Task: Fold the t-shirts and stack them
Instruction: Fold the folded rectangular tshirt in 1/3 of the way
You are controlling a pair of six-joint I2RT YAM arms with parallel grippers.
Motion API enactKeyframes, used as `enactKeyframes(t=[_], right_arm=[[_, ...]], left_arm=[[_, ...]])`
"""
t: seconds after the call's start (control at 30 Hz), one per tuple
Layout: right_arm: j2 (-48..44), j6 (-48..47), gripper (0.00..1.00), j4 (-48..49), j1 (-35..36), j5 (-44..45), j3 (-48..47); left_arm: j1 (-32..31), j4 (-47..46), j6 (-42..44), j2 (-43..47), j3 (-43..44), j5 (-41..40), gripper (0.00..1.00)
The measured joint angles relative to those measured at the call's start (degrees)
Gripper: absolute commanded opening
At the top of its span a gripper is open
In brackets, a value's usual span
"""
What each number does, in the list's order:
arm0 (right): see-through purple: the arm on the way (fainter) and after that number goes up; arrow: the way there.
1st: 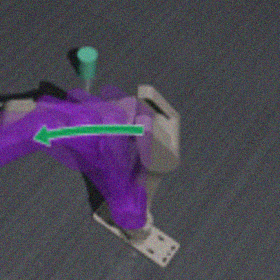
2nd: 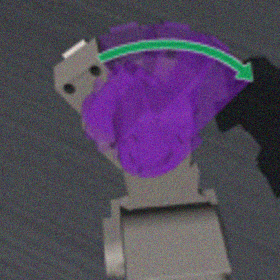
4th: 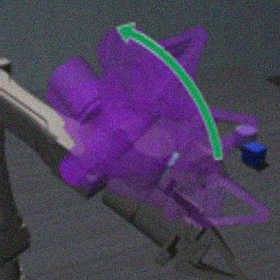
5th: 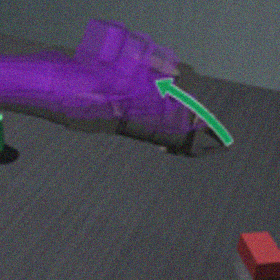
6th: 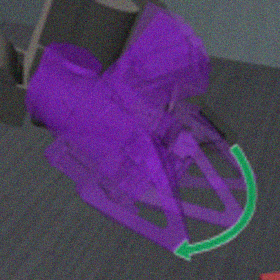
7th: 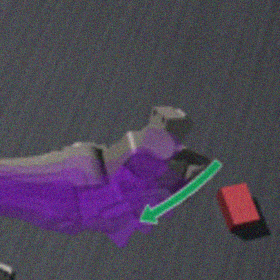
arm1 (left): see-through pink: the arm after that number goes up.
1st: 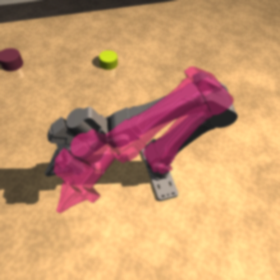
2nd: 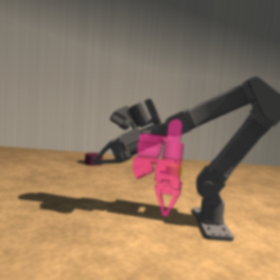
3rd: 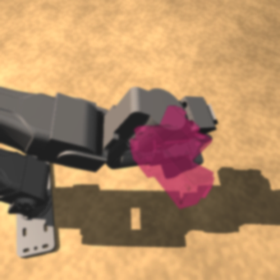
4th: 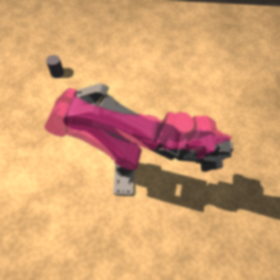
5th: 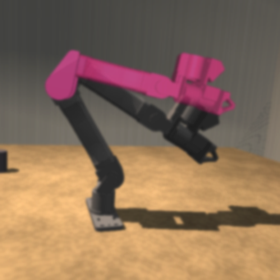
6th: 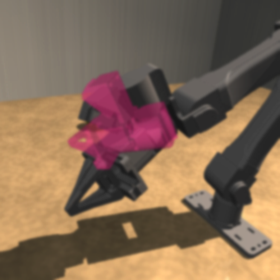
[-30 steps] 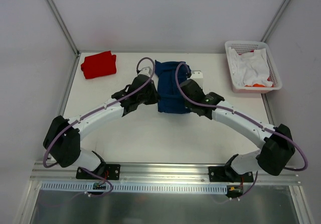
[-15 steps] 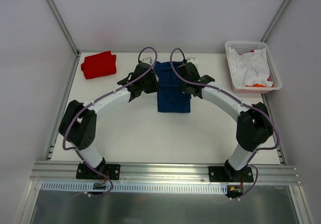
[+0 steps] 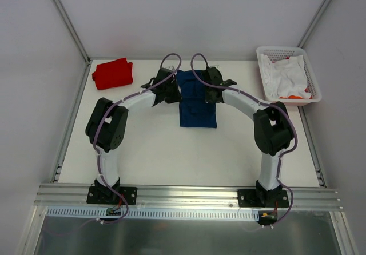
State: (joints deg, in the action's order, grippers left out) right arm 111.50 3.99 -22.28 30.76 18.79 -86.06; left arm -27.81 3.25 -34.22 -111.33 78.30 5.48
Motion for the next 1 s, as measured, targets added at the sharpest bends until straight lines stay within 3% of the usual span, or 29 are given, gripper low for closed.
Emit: enactKeyframes(t=[0.23,0.27,0.3,0.33,0.43,0.47,0.5,0.57,0.77,1.0], right_arm=[[3.6,0.1,0.0,0.4,-1.1,-1.3,-0.6],[4.3,0.2,0.02,0.5,-1.3,-1.5,-0.9],[4.7,0.2,0.15,0.6,-1.4,-1.6,-1.0],[5.3,0.4,0.22,0.7,-1.6,-1.7,-1.2],[6.3,0.7,0.44,0.7,-2.0,-2.1,-1.4],[6.5,0.7,0.48,0.6,-2.1,-2.2,-1.4],[6.5,0.6,0.51,0.6,-2.3,-2.2,-1.5],[6.5,0.5,0.58,0.5,-2.5,-2.2,-1.7],[6.1,-0.3,0.58,-0.3,-2.8,-1.4,-2.1],[-4.0,-0.6,0.58,-1.8,-2.8,0.0,1.7]], left_arm=[[0.7,0.0,0.3,-5.4,3.0,2.3,0.01],[0.8,0.0,0.4,-5.9,3.3,2.7,0.07],[0.9,0.0,0.5,-6.5,3.7,3.1,0.16],[1.2,-0.1,0.7,-6.9,4.0,3.3,0.38],[1.6,0.0,1.0,-7.6,4.4,3.7,0.73],[1.7,0.1,0.8,-7.7,4.4,3.7,0.93],[1.7,0.0,0.9,-7.7,4.4,3.8,0.99],[2.0,-0.2,0.7,-7.6,4.4,3.9,0.99],[2.0,-0.3,0.8,-6.3,3.3,3.9,0.99],[2.0,0.1,0.6,4.9,-4.8,3.9,0.99]])
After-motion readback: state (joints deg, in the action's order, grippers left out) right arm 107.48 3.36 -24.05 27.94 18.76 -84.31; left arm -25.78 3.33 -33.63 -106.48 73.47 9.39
